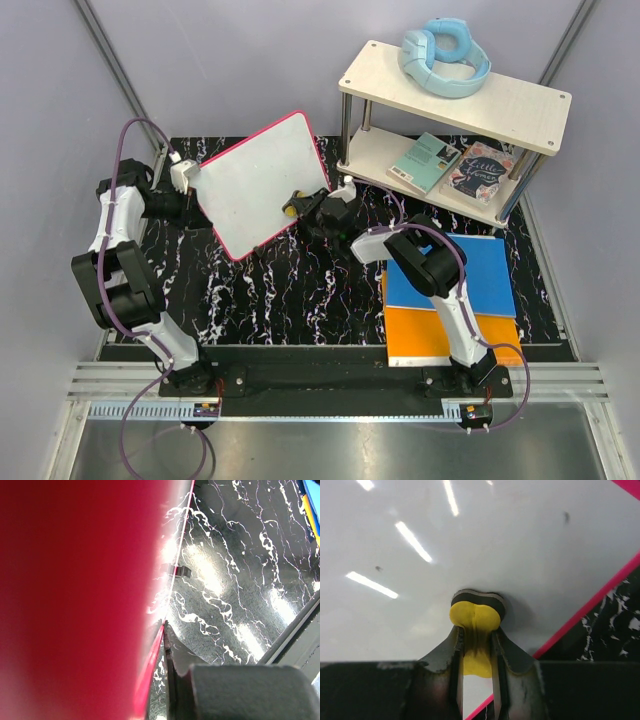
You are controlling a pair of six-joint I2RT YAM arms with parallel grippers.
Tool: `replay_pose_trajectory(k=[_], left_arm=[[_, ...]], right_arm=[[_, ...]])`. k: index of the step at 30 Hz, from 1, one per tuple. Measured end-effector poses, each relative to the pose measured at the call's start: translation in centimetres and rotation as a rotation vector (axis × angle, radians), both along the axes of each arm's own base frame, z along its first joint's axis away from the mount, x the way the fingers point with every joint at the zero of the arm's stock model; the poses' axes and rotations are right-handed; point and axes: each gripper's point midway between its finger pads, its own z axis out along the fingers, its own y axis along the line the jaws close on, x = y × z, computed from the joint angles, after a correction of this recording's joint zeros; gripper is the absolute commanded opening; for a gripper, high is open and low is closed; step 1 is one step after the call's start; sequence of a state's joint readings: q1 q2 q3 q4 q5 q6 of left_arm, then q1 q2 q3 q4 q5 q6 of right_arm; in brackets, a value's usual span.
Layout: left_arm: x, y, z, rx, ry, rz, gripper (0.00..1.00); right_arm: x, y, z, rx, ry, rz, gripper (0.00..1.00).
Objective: Erase the whiteboard
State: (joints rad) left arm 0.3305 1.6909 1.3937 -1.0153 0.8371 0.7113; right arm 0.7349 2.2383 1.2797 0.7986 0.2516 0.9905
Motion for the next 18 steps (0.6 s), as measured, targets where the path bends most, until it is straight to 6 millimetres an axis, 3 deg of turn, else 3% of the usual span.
replay_pose_trajectory(k=[6, 18], left_arm=[[0.0, 0.0, 0.0, 0.000, 0.000, -0.001, 0.00], [0.0, -0.1, 0.0, 0.002, -0.003, -0.006, 0.00]], right_arm=[[-0.1, -1.5, -2.3, 0.024, 0.092, -0.055, 0.00], [0.5, -2.4, -2.2, -0.020, 0.119, -0.146, 0.00]])
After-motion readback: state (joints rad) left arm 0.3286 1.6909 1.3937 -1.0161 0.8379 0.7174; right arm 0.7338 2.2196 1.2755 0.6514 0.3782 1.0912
